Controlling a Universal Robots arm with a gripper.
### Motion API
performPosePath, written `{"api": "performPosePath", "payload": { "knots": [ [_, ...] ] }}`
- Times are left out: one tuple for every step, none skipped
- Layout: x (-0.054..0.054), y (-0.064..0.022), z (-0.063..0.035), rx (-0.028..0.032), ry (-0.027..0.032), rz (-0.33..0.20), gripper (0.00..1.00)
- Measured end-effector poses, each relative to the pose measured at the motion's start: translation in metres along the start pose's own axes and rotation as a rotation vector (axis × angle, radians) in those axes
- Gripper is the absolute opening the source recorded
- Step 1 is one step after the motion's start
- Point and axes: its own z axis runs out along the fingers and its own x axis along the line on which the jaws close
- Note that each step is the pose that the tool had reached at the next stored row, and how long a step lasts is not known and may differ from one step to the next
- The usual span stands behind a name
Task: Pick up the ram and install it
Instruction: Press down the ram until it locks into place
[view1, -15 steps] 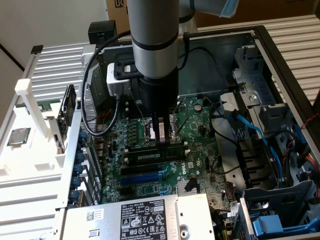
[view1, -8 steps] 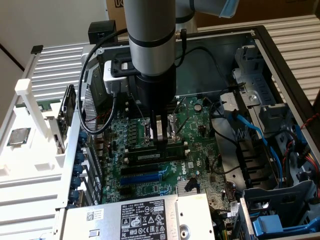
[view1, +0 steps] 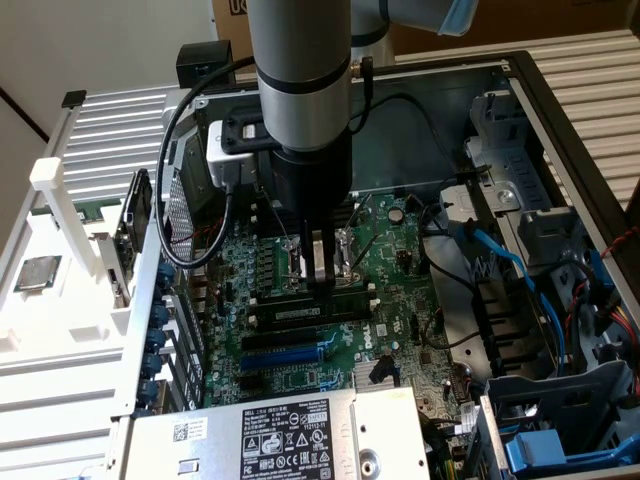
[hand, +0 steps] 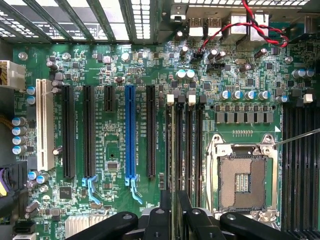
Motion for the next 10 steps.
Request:
{"api": "performPosePath", "payload": {
  "knots": [
    [0.0000, 0.0000, 0.0000, 0.0000, 0.0000, 0.000, 0.20],
    [0.0000, 0.0000, 0.0000, 0.0000, 0.0000, 0.000, 0.20],
    [0.0000, 0.0000, 0.0000, 0.0000, 0.0000, 0.000, 0.20],
    [0.0000, 0.0000, 0.0000, 0.0000, 0.0000, 0.000, 0.20],
    [0.0000, 0.0000, 0.0000, 0.0000, 0.0000, 0.000, 0.20],
    [0.0000, 0.0000, 0.0000, 0.0000, 0.0000, 0.000, 0.18],
    [0.0000, 0.0000, 0.0000, 0.0000, 0.0000, 0.000, 0.10],
    [0.0000, 0.0000, 0.0000, 0.0000, 0.0000, 0.000, 0.10],
    [0.0000, 0.0000, 0.0000, 0.0000, 0.0000, 0.000, 0.10],
    [0.0000, 0.0000, 0.0000, 0.0000, 0.0000, 0.000, 0.10]
  ]
}}
